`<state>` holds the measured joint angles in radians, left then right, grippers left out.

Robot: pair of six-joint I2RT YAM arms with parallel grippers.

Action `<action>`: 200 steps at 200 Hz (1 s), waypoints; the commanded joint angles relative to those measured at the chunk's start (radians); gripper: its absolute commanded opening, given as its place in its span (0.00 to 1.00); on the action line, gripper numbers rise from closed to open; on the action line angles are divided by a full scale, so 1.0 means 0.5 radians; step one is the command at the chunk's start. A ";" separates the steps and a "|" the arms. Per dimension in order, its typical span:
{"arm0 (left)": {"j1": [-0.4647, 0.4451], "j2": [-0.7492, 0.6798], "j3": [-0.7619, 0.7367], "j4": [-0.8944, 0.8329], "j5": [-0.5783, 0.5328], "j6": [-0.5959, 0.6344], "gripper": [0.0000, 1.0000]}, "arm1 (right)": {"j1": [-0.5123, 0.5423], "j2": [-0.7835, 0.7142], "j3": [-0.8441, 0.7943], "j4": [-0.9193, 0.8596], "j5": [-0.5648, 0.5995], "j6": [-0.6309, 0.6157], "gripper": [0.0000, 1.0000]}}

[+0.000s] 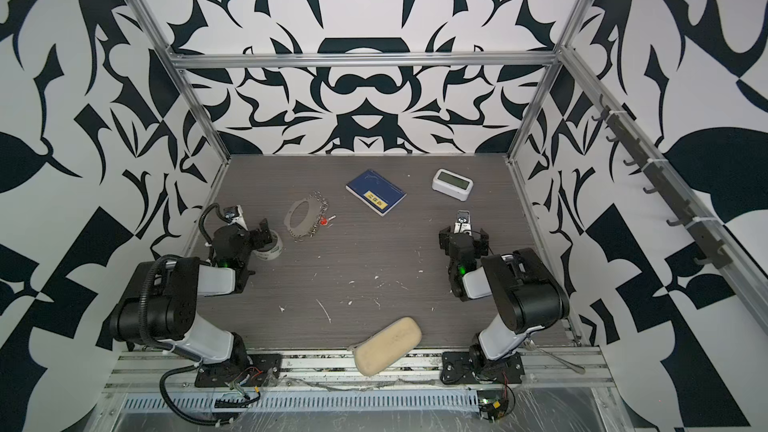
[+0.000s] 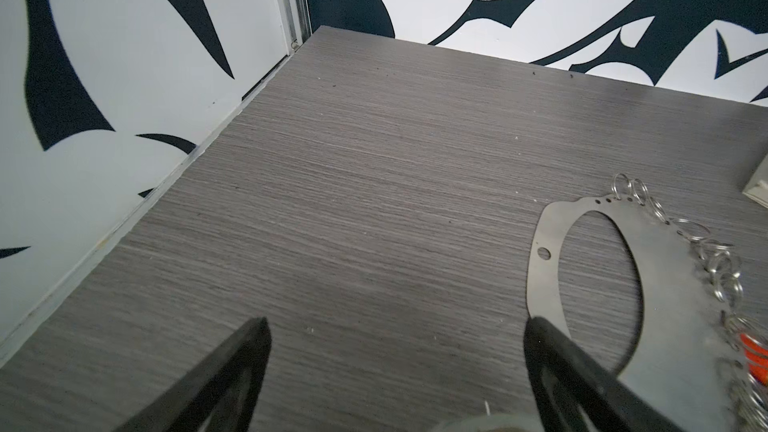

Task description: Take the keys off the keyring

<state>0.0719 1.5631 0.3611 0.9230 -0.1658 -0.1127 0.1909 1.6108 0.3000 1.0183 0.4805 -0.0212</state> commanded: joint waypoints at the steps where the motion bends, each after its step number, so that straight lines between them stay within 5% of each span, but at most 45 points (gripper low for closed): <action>1: 0.002 -0.002 -0.001 0.063 -0.032 -0.035 0.99 | -0.011 -0.057 0.043 0.025 -0.006 0.020 1.00; 200: 0.003 -0.009 -0.012 0.079 -0.011 -0.031 0.99 | -0.011 -0.059 0.042 0.025 -0.007 0.021 1.00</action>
<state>0.0719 1.5631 0.3611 0.9230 -0.1722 -0.1154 0.1894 1.6108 0.3000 1.0100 0.4747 -0.0212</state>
